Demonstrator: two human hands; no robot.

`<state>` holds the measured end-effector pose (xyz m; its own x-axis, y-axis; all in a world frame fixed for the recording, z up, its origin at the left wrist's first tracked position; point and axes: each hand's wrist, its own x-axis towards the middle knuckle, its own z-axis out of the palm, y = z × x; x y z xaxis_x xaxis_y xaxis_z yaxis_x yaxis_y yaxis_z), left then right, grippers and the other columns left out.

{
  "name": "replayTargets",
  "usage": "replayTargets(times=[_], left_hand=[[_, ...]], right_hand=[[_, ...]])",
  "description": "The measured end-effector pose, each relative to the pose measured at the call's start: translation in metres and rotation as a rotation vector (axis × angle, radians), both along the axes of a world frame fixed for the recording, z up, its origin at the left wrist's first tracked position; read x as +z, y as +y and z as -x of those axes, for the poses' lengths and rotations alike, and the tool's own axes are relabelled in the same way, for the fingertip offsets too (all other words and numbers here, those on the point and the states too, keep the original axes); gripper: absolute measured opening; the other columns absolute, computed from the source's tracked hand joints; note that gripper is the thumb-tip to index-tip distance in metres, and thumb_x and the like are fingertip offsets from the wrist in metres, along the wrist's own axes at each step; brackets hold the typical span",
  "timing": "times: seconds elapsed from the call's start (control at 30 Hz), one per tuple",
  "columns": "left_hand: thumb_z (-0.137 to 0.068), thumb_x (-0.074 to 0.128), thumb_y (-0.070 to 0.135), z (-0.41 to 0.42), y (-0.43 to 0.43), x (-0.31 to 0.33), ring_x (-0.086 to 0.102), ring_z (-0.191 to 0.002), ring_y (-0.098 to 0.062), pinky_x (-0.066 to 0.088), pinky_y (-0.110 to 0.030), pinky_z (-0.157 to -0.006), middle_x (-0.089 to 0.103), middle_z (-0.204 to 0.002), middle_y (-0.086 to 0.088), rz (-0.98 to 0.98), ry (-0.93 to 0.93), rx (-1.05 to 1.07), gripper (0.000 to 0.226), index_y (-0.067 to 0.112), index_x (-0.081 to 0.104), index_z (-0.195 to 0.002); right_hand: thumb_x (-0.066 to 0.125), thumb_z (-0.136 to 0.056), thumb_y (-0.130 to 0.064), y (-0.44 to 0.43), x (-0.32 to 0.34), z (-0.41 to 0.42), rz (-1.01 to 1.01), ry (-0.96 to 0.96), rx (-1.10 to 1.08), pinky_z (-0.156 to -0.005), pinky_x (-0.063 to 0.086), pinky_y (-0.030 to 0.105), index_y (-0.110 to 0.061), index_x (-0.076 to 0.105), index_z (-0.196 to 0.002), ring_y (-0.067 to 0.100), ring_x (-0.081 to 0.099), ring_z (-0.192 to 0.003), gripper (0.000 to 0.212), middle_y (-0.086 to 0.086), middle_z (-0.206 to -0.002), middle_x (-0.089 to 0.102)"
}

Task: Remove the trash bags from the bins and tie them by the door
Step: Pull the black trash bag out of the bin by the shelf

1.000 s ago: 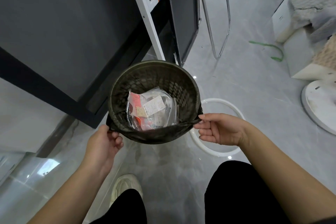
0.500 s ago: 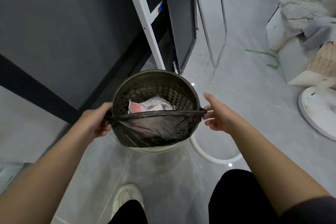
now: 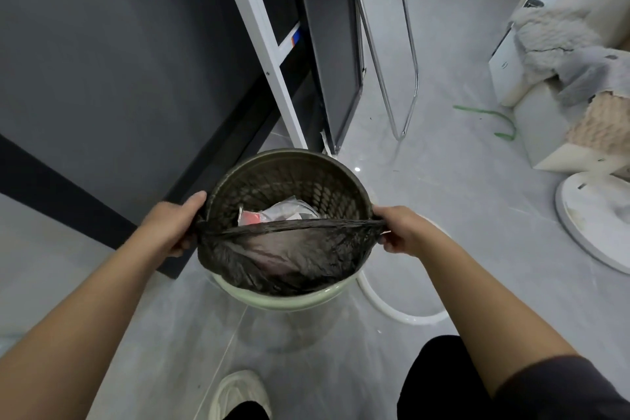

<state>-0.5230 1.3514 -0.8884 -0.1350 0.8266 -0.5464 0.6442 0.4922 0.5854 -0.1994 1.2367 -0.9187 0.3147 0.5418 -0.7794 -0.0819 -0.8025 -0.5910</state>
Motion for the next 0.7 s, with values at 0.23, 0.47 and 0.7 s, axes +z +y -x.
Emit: replayTargets(times=[0.23, 0.47, 0.7], left_hand=[[-0.096, 0.044, 0.026, -0.002, 0.006, 0.012, 0.050, -0.061, -0.015, 0.039, -0.031, -0.061, 0.055, -0.071, -0.001, -0.598, -0.018, 0.057, 0.024, 0.013, 0.056, -0.081], [-0.095, 0.049, 0.037, -0.012, 0.012, 0.017, 0.058, -0.064, -0.025, 0.049, -0.030, -0.051, 0.064, -0.083, -0.012, -0.511, -0.107, 0.029, 0.031, 0.008, 0.058, -0.090], [-0.090, 0.051, 0.020, -0.028, 0.040, 0.023, 0.060, -0.068, -0.030, 0.050, -0.031, -0.065, 0.068, -0.088, -0.014, -0.313, 0.106, -0.096, 0.021, 0.010, 0.067, -0.082]], right_hand=[[0.044, -0.097, -0.019, 0.005, 0.005, -0.005, -0.497, -0.099, -0.271, -0.057, 0.047, 0.026, -0.014, 0.055, -0.079, 0.015, 0.055, -0.065, 0.022, 0.004, -0.072, 0.055], [0.045, -0.094, -0.010, 0.020, 0.021, -0.001, -0.605, -0.127, -0.218, -0.058, 0.053, 0.031, -0.017, 0.054, -0.082, 0.015, 0.058, -0.062, 0.017, 0.004, -0.075, 0.060], [0.057, -0.091, -0.011, 0.048, 0.025, -0.001, -0.458, -0.247, -0.055, -0.040, 0.031, 0.020, -0.012, 0.051, -0.066, 0.017, 0.036, -0.046, 0.025, 0.006, -0.054, 0.042]])
